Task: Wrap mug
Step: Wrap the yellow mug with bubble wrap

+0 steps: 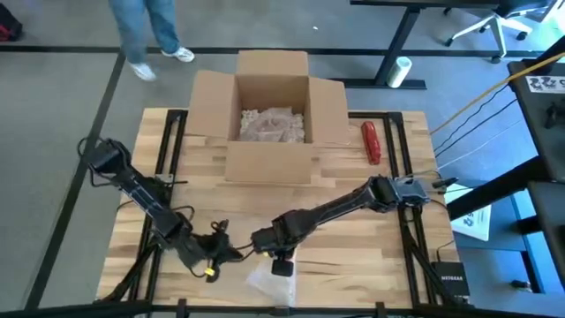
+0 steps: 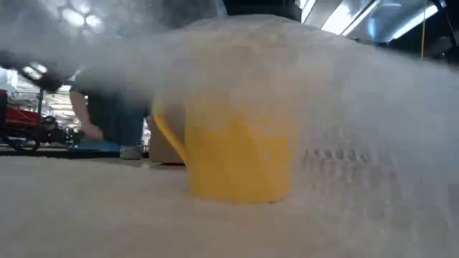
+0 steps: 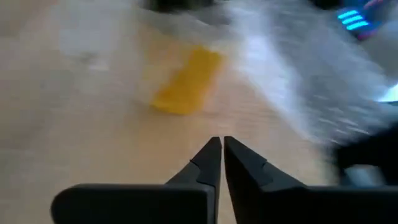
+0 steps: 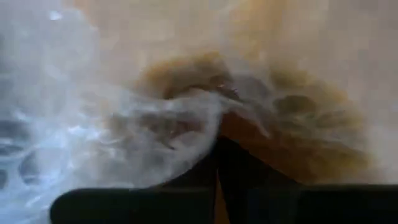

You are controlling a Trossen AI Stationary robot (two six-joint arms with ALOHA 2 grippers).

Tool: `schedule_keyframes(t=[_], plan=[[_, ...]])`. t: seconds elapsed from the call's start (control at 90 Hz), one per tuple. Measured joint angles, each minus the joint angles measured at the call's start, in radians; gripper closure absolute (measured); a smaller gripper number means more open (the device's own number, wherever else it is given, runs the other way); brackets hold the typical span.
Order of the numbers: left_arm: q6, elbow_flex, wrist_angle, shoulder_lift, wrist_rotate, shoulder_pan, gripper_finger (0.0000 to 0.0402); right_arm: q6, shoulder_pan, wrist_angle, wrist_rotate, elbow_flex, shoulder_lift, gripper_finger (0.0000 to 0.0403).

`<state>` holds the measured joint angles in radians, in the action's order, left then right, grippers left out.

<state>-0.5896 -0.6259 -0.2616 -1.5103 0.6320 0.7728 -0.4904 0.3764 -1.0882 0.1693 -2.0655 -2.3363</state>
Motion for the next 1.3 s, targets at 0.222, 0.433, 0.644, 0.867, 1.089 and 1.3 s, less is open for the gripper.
schedule_keyframes(t=[0.222, 0.433, 0.644, 0.867, 1.089, 1.3], plan=[[0.128, -0.011, -0.044, -0.027, 0.132, -0.073, 0.0400, 0.012, 0.024, 0.064, -0.020, 0.000, 0.000, 0.0403], [0.281, -0.011, -0.316, -0.063, -0.017, -0.121, 0.0400, 0.025, 0.024, 0.091, -0.048, 0.000, 0.000, 0.0403], [0.243, -0.012, -0.466, -0.172, -0.138, -0.126, 0.0400, 0.025, 0.024, 0.092, -0.074, 0.000, 0.002, 0.0403], [0.247, -0.077, -0.477, -0.205, -0.168, -0.096, 0.0400, 0.014, 0.024, 0.070, -0.097, -0.060, 0.005, 0.0403], [0.256, -0.143, -0.370, -0.205, -0.170, -0.098, 0.0400, -0.059, 0.046, -0.154, -0.156, -0.247, 0.006, 0.0403], [0.237, -0.145, -0.353, -0.205, -0.169, -0.104, 0.0400, -0.084, 0.089, -0.079, -0.263, -0.264, 0.053, 0.0403]])
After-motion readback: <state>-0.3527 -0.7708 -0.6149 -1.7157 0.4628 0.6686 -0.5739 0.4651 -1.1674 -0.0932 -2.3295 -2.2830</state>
